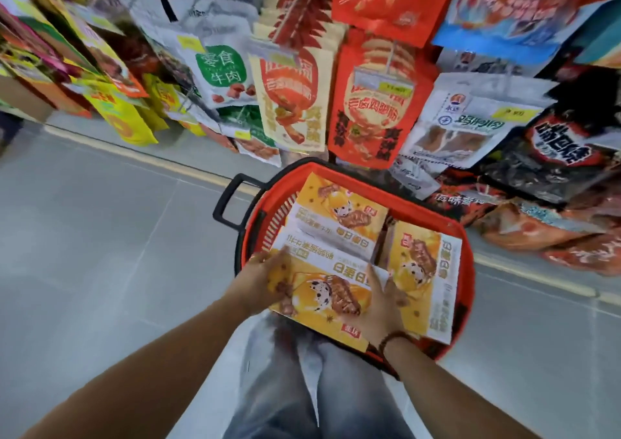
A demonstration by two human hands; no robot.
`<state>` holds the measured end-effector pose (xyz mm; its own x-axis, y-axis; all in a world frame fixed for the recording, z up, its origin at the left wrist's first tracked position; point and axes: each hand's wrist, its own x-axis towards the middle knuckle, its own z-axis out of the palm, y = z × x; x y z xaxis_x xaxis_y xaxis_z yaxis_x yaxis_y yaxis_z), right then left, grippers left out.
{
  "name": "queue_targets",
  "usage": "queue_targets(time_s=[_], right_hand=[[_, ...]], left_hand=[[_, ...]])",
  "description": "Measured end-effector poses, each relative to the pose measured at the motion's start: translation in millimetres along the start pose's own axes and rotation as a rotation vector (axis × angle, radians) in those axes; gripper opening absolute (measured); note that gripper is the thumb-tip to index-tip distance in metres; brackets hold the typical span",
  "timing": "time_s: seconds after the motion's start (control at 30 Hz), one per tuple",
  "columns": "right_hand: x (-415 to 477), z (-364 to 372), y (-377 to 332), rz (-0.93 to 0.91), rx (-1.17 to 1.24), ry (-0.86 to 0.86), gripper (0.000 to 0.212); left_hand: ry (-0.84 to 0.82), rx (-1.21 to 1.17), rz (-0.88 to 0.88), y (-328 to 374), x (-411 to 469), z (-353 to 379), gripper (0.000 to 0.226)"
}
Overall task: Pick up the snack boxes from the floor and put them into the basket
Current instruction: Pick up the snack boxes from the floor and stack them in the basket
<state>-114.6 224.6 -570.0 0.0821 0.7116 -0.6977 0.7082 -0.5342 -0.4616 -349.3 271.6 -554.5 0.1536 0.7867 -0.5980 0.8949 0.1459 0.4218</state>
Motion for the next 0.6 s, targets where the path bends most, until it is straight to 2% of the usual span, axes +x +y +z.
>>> queue_targets(time_s=[0.23,0.37,0.5,0.6], right_hand=[[56.3,30.0,9.5,0.122,0.004,0.022,0.117],[82.3,38.3,4.7,0.139,-0.055,-0.024,0.114],[87.9,48.3,2.3,0.157,-0.218,-0.037,0.105],[79.7,41.5,-3.4,0.086,-0.289,-0.041,0.093]], left_hand=[[-0.078,-0.043,0.068,-26.6,73.6,26.1,0.09],[-0.136,-0.021,0.032,-40.5,97.3,33.4,0.095],[-0.18,0.001,0.05,-48.7,103.9,34.1,0.092],[-0.166,-0.025,0.087,-49.5,104.0,22.5,0.082]])
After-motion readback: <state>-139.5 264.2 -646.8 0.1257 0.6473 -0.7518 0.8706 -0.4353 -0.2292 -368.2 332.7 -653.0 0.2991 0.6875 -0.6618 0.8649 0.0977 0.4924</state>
